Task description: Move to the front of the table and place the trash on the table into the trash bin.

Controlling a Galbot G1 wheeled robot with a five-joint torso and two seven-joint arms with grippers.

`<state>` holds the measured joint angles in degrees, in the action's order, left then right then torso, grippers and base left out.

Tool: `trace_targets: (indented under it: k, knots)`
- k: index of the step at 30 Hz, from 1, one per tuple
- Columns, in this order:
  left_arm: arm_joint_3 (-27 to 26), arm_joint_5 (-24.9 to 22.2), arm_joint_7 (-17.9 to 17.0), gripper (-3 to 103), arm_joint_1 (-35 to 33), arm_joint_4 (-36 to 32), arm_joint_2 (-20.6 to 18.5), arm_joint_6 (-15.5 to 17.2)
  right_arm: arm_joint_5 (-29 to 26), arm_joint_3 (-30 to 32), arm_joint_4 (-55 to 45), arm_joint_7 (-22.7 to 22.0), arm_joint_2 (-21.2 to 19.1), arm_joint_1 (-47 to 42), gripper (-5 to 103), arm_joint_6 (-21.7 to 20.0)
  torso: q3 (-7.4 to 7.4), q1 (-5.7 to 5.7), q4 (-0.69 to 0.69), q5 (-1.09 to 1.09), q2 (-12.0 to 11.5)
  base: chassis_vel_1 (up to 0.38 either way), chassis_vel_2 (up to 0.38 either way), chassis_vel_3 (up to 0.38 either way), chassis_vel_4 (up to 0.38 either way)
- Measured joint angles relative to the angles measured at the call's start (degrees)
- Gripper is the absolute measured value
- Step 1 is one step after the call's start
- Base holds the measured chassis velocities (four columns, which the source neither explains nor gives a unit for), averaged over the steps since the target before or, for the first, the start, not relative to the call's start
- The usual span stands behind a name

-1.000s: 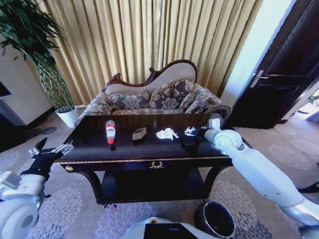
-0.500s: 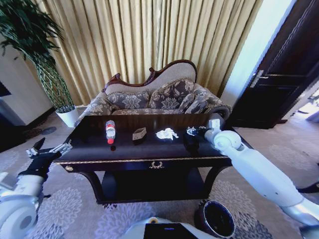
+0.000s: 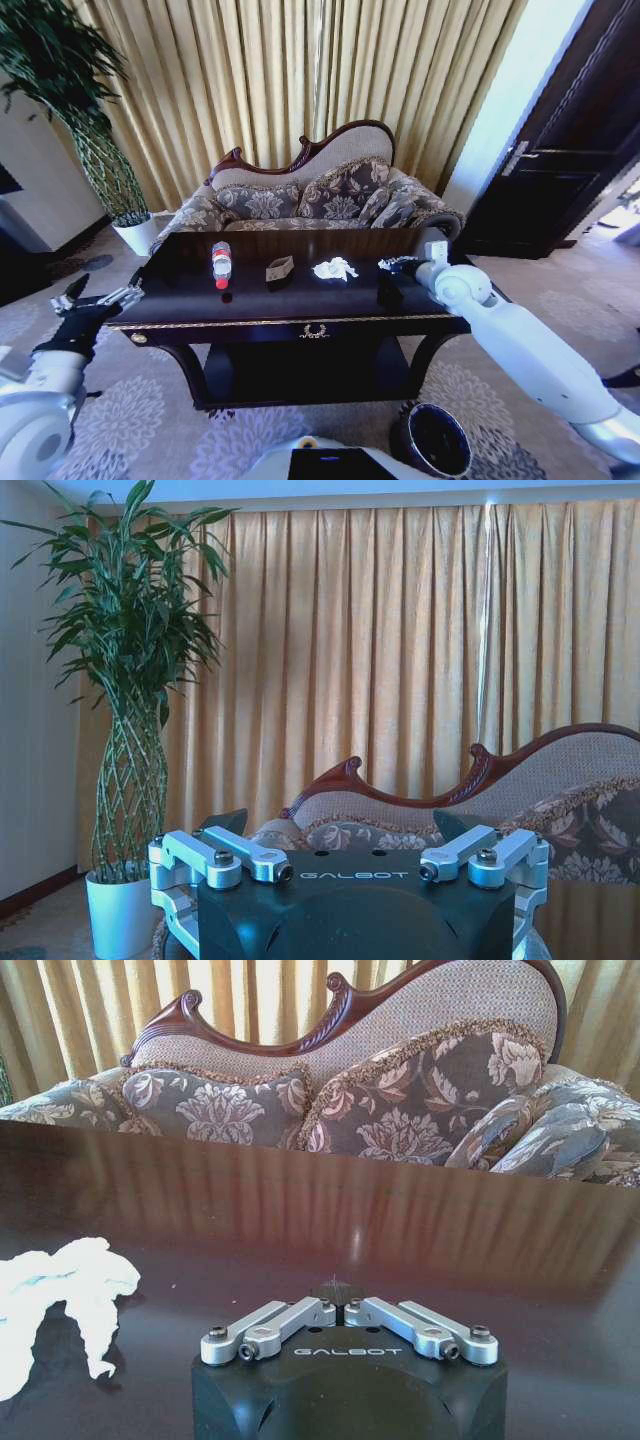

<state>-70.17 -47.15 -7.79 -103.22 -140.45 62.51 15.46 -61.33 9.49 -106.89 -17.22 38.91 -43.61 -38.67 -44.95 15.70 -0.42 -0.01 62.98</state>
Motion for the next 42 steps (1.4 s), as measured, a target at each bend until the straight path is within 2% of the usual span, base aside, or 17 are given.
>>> trace_targets:
  k: [10, 15, 17, 19, 22, 23, 26, 27, 29, 35, 42]
  knots:
    - [-0.2, 0.0, 0.7, 100, 0.0, 0.3, 0.2, -0.4, -0.2, 0.9, -0.5, 0.1, -0.1, -0.3, 0, 0.7, 0.0, 0.0, 0.0, 0.0, 0.0, 0.0, 0.0, 0.0, 0.0]
    - [-0.2, 0.0, 0.8, 100, 0.0, 0.3, 0.4, -0.5, -0.7, 3.5, -2.1, 0.1, -0.6, -0.9, 0, 2.4, 0.0, 0.0, 0.01, 0.0, 0.0, 0.0, 0.0, 0.0, 0.0]
    - [-0.1, 0.0, 0.8, 100, 0.2, 0.7, 0.3, -0.6, 0.0, 6.0, -3.3, 0.1, -1.2, -2.6, 0, 6.5, 0.0, 0.0, 0.01, 0.0, 0.0, 0.0, 0.0, 0.0, 0.0]
    - [-0.1, 0.0, 0.8, 100, 0.2, 0.7, 0.2, -0.6, 0.3, 6.4, -3.4, 0.1, -1.2, -2.9, 0, 7.0, 0.0, 0.0, 0.01, 0.0, 0.0, 0.0, 0.0, 0.0, 0.0]
    - [0.0, 0.0, 1.2, 100, 0.8, 1.9, -0.1, -1.0, 3.1, 12.8, -6.2, 0.1, -2.8, -8.6, 0, 14.1, 0.0, 0.0, -0.01, -0.01, 0.0, 0.0, 0.0, 0.0, 0.0]
    - [0.0, 0.0, 1.2, 100, 0.8, 1.9, -0.1, -1.0, 3.1, 12.8, -6.2, 0.1, -2.8, -8.6, 0, 14.1, 0.0, 0.0, -0.01, -0.01, 0.0, 0.0, 0.0, 0.0, 0.0]
    - [0.0, 0.1, 1.8, 100, 1.3, 2.4, 0.5, -1.5, 4.1, 18.4, -8.4, 0.0, -3.9, -15.1, 0, 20.1, 0.0, 0.0, -0.01, 0.0, 0.0, 0.0, 0.0, 0.0, 0.0]
    - [0.0, 0.1, 1.8, 100, 1.3, 2.4, 0.5, -1.5, 4.1, 18.4, -8.4, 0.0, -3.9, -15.1, 0, 20.1, 0.0, 0.0, -0.01, 0.0, 0.0, 0.0, 0.0, 0.0, 0.0]
    - [0.3, 0.1, 1.8, 100, 2.0, 2.4, 0.5, -1.5, 4.4, 21.0, -9.5, -1.4, -4.2, -18.4, 0, 23.2, 0.0, -0.01, -0.01, 0.0, 0.0, 0.0, 0.0, 0.0, 0.0]
    - [1.2, -0.3, 1.8, 100, 3.3, 2.6, -0.1, -1.5, 4.8, 21.6, -11.3, -4.1, -3.1, -20.4, 0, 23.6, 0.0, -0.01, 0.0, 0.0, 0.0, 0.0, 0.0, 0.0, 0.0]
    - [1.5, -1.3, 1.7, 100, 3.8, 3.3, -1.9, -1.5, 12.3, 23.5, -11.1, -4.6, 1.1, -26.0, 0, 23.1, 0.0, -0.01, -0.01, 0.0, 0.0, 0.0, 0.0, 0.0, 0.0]
